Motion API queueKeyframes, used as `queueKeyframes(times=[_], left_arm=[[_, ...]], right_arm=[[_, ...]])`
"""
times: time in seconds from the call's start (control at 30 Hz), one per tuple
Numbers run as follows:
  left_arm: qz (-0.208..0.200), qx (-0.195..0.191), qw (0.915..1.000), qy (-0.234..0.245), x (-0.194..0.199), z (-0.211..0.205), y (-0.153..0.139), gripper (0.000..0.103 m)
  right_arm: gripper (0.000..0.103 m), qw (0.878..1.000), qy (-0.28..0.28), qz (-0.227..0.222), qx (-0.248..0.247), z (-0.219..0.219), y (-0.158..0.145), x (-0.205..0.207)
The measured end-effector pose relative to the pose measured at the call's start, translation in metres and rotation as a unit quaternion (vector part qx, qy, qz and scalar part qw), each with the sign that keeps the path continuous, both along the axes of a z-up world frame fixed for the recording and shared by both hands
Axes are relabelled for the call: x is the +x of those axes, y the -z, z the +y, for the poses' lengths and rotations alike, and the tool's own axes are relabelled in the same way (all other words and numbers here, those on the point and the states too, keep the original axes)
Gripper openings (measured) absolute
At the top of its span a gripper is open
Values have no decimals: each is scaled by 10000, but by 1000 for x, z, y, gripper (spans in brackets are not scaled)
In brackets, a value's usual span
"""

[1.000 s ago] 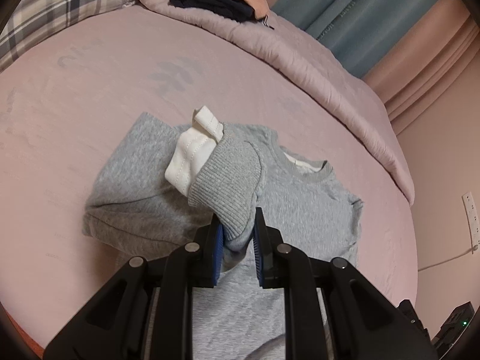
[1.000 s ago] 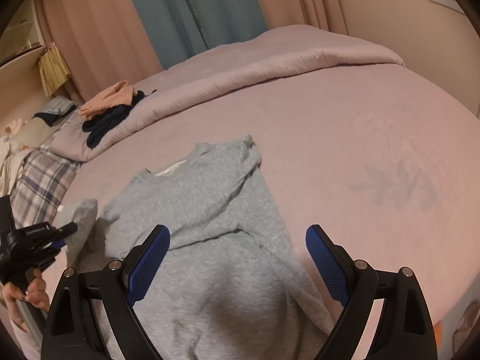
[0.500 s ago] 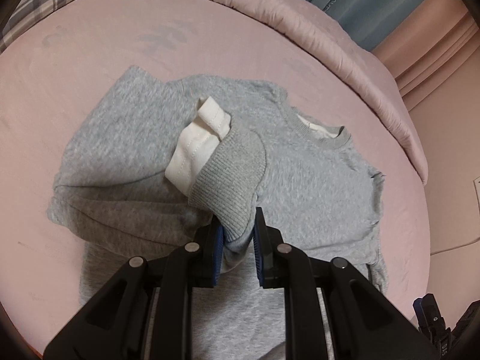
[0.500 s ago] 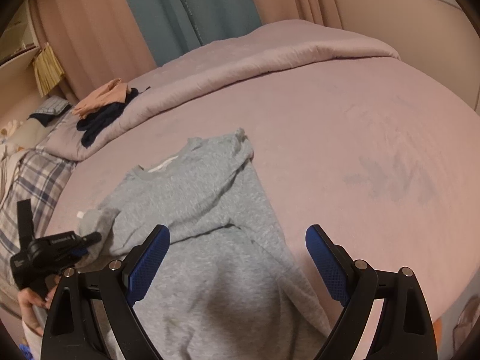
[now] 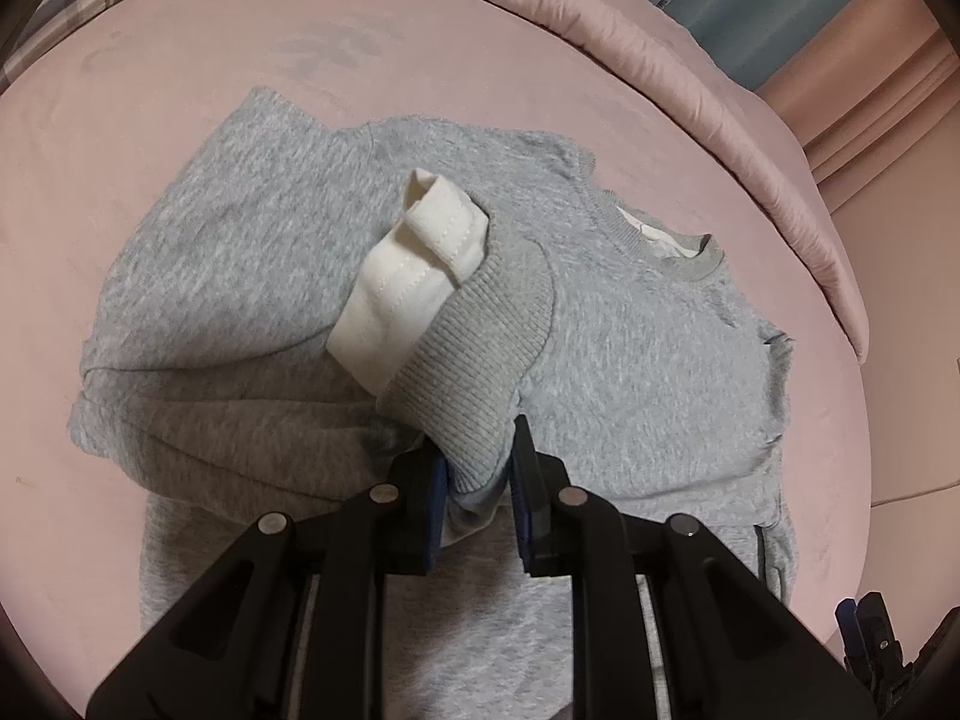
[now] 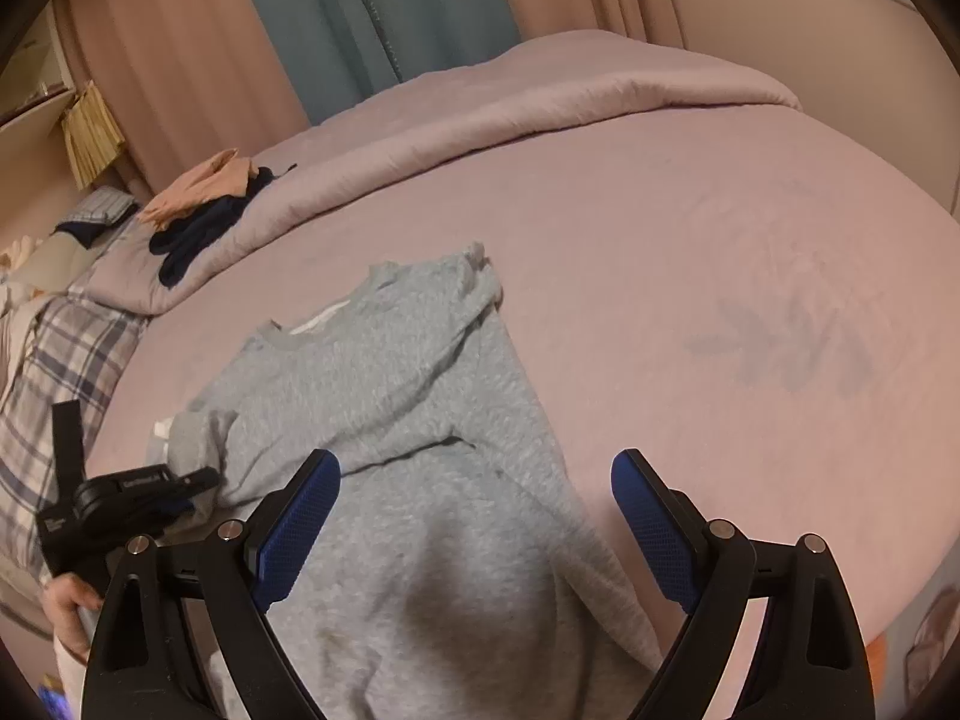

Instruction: Fold small clothes

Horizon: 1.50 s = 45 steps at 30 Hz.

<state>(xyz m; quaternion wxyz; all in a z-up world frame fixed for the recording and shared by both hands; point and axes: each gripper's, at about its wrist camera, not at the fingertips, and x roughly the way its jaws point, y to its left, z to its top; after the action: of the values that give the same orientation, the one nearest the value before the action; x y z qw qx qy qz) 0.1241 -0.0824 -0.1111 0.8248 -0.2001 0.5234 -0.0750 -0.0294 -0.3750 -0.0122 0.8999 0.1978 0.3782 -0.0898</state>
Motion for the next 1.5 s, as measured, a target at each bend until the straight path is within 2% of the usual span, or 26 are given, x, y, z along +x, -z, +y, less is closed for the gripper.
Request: queueKeyframes(times=[0.17, 0.23, 0.3, 0.37, 0.43, 0.5, 0.53, 0.63, 0.83, 1.03, 1.27, 1.5], left_arm=[[9, -72, 10000, -26, -2, 0, -1, 21], [33, -212, 9998, 26, -4, 3, -5, 36], [20, -348, 9994, 66, -8, 5, -11, 46], [-79, -355, 9993, 92, -14, 6, -21, 53], [-260, -340, 9990, 124, -23, 10, -35, 68], [-448, -354, 9983, 125, -31, 16, -48, 79], [-522, -351, 9980, 116, -34, 19, -53, 84], [-674, -341, 9971, 9, -44, 33, -68, 90], [-796, -178, 9959, -396, -62, 66, -73, 94], [-642, -35, 9946, -811, -73, 100, -60, 94], [-396, 27, 9936, -1056, -83, 130, -43, 94], [-224, 89, 9926, -1186, -91, 143, -33, 94]], right_arm=[[92, 10000, -30, 45, 39, 0, 3, 2], [92, 10000, -63, 63, 23, 2, 3, 3], [92, 9999, -101, 49, -6, 4, 1, 3], [92, 9999, -123, 38, -49, 6, -1, 2], [92, 9999, -132, 33, -93, 8, -2, 2], [92, 9998, -135, 17, -133, 9, -4, 2], [92, 9998, -138, 11, -147, 9, -5, 2], [92, 9996, -184, -54, -218, 13, -12, 3], [92, 9979, -527, -240, -293, 29, -29, 12], [92, 9922, -1105, -352, -454, 59, -42, 28], [92, 9823, -1829, -269, -290, 100, -41, 55], [92, 9737, -2277, 33, -62, 139, -28, 84]])
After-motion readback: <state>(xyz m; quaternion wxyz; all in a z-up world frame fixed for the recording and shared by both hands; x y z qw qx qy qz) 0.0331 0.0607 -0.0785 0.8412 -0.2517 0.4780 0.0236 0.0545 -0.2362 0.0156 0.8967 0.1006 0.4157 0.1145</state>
